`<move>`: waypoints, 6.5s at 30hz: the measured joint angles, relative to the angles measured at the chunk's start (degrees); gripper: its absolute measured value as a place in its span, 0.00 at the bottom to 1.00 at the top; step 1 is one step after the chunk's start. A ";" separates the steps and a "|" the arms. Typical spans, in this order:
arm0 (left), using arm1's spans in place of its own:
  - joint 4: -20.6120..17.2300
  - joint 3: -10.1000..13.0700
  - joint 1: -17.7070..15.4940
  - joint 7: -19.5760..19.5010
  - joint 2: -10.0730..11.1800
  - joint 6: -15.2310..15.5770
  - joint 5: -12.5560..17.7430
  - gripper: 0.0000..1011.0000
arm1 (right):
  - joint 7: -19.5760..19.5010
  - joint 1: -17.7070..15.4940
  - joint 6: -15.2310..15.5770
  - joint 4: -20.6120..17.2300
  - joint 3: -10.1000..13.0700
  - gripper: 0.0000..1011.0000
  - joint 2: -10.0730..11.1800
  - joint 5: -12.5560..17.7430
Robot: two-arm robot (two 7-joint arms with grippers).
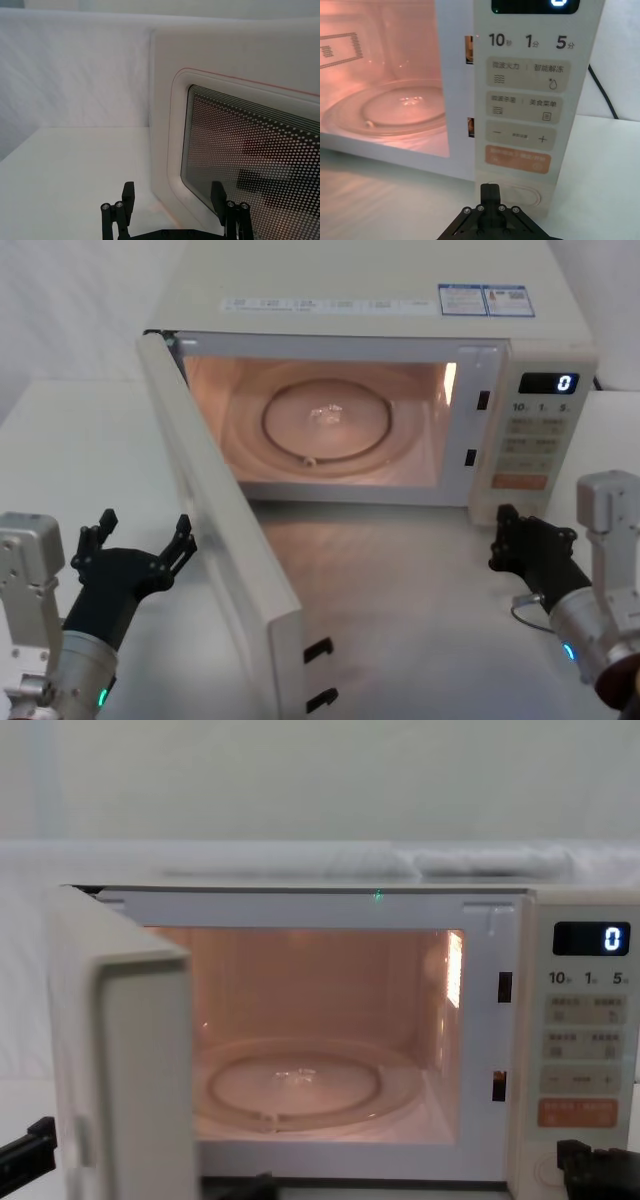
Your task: Press the button to open the microwave door with one hand; close the microwave door with the other hand.
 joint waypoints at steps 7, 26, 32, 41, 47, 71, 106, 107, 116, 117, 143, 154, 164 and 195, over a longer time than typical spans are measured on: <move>0.00 0.00 0.00 0.00 0.00 0.00 0.00 0.99 | 0.52 -3.21 0.99 -4.66 -0.13 0.00 1.02 0.77; 0.00 0.00 0.00 0.00 0.00 0.01 0.00 0.99 | 0.77 -5.79 1.70 -13.37 4.90 0.00 5.33 2.33; 0.00 -0.01 0.00 0.00 0.00 0.01 0.00 0.99 | 0.43 -5.40 1.11 -13.53 7.71 0.00 5.96 3.41; 0.00 0.00 0.00 0.00 0.00 0.01 0.00 0.99 | 2.07 -4.65 -0.57 -12.05 11.21 0.00 7.00 7.11; 0.00 -0.01 0.00 0.00 0.00 0.01 0.00 0.99 | 4.80 -4.26 -1.07 -10.78 12.28 0.00 8.27 10.94; 0.00 0.00 0.00 0.00 -0.01 0.01 0.00 0.99 | 6.82 -4.21 -1.03 -10.08 11.80 0.30 9.64 13.24; 0.00 0.00 0.00 0.00 0.00 0.01 0.00 0.99 | 6.63 -4.21 -0.97 -10.15 11.85 0.99 9.52 13.03; 0.00 0.00 0.00 0.00 0.00 0.01 0.00 0.99 | 6.63 -4.21 -0.97 -10.15 11.85 0.99 9.52 13.03; 0.00 0.00 0.00 0.00 0.00 0.01 0.00 0.99 | 6.63 -4.21 -0.97 -10.15 11.85 0.99 9.52 13.04; 0.00 0.00 0.00 0.00 0.00 0.01 0.00 0.99 | 6.63 -4.21 -0.97 -10.15 11.85 0.99 9.52 13.04; 0.00 0.00 0.00 0.00 0.00 0.01 0.00 0.99 | 6.64 -4.21 -0.97 -10.15 11.85 0.99 9.52 13.04; 0.00 0.00 0.00 0.01 0.00 0.01 0.00 0.99 | 6.64 -4.21 -0.98 -10.15 11.85 0.99 9.52 13.04; 0.00 0.00 0.00 0.00 0.00 0.01 0.00 0.80 | 6.64 -4.21 -0.97 -10.15 11.85 0.99 9.52 13.04; 0.00 0.00 0.00 0.00 0.00 0.01 0.00 0.00 | 6.64 -4.21 -0.97 -10.15 11.85 0.99 9.52 13.04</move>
